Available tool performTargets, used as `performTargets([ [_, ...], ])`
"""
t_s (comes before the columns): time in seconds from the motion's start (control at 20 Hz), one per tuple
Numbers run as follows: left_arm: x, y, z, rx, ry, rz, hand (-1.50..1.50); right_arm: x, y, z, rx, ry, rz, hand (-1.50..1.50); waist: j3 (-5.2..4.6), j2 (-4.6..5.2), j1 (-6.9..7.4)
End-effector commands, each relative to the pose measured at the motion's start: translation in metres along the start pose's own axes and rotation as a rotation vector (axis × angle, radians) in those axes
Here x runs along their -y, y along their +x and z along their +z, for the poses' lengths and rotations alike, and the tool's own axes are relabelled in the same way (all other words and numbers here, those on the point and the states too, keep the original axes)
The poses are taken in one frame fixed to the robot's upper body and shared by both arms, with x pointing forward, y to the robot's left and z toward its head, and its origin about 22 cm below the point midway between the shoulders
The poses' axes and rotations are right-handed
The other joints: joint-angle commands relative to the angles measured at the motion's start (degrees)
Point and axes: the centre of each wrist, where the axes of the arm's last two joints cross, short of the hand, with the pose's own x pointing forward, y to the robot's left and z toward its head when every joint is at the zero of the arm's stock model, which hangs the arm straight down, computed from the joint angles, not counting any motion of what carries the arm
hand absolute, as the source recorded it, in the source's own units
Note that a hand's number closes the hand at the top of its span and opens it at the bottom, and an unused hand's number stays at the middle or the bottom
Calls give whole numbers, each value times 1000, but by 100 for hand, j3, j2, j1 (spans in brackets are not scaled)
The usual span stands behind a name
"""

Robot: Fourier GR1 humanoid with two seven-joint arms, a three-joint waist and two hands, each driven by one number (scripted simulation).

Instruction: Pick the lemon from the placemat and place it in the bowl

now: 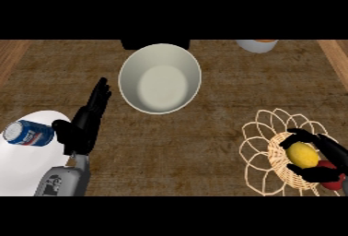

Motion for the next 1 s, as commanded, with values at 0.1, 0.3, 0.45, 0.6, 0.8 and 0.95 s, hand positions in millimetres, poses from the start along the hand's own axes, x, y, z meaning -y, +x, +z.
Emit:
performTargets([
  [0.1, 17, 2, -3, 4, 3, 1, 0, -33, -4, 7, 74, 57, 19, 150, 25, 8, -23],
  [0.3, 2, 2, 0, 10, -21, -7, 0, -62, 56, -56, 338, 391, 43, 150, 14, -8, 166],
  [0.45, 24, 6, -3, 16, -87, 3, 0, -96, 120, -103, 566, 629, 114, 150, 9, 19, 580],
  [0.6, 19, 9, -8, 14, -55, -2, 0, -130, 159, -114, 658, 765, 97, 150, 13, -3, 260],
  [0.8, 13, 5, -1, 6, -17, -4, 0, -135, 183, -115, 833, 755, -61, 150, 26, 0, 105],
  [0.95, 6, -5, 4, -16, 1, -1, 0, -124, 202, -94, 971, 698, -124, 150, 22, -17, -13],
])
